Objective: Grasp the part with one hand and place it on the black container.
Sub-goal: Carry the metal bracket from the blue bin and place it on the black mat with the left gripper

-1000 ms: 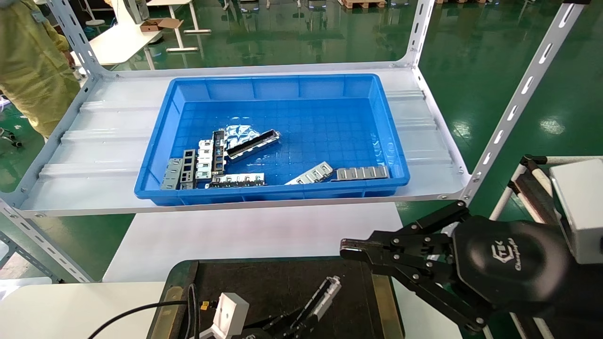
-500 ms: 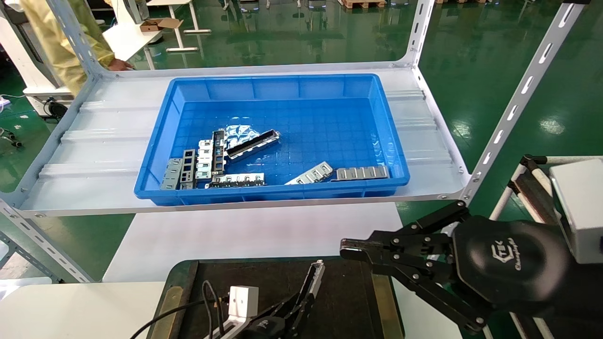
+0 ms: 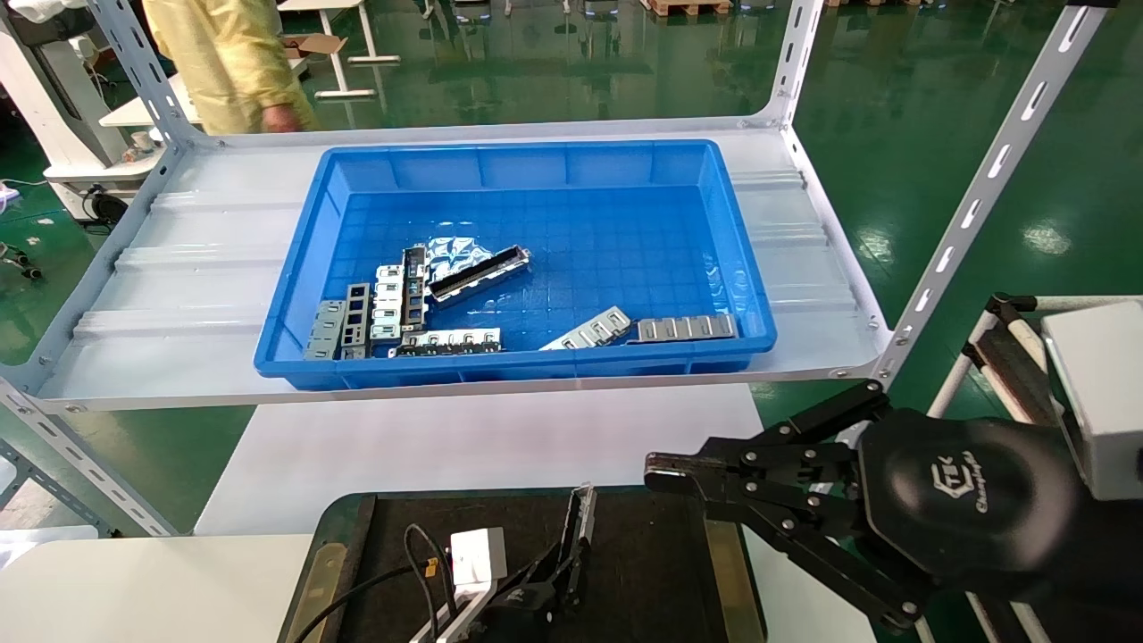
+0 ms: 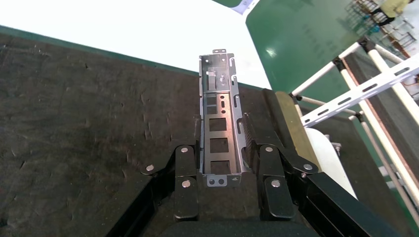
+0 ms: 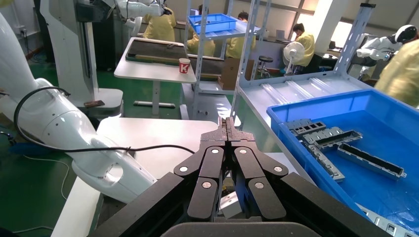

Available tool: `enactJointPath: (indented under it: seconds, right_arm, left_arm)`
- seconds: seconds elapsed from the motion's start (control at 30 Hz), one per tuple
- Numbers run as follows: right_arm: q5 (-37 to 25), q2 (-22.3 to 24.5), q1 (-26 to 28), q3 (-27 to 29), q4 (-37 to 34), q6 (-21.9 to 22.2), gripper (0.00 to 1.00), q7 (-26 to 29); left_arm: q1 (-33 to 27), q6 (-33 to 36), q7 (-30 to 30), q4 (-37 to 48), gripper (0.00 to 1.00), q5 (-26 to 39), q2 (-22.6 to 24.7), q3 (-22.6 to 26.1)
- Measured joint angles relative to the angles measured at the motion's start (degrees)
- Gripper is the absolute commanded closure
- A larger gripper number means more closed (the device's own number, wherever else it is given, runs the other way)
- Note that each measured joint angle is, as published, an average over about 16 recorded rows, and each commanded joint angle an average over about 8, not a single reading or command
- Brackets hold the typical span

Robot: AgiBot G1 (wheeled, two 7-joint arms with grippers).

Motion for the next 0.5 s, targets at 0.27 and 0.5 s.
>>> enactJointPath:
  seconds: [0.27, 0.5]
  right_arm:
    - [0.0, 0.0, 0.0, 0.0, 0.0, 0.0, 1.0, 0.0]
    - [0.0, 0.0, 0.0, 0.0, 0.0, 0.0, 1.0, 0.0]
  left_arm:
    - [0.0, -2.2, -0.5, 1.9, 1.0, 1.6, 2.9, -1.0]
    - [-0.1, -2.3, -1.4, 4.1, 1.0, 3.4, 4.2, -1.3]
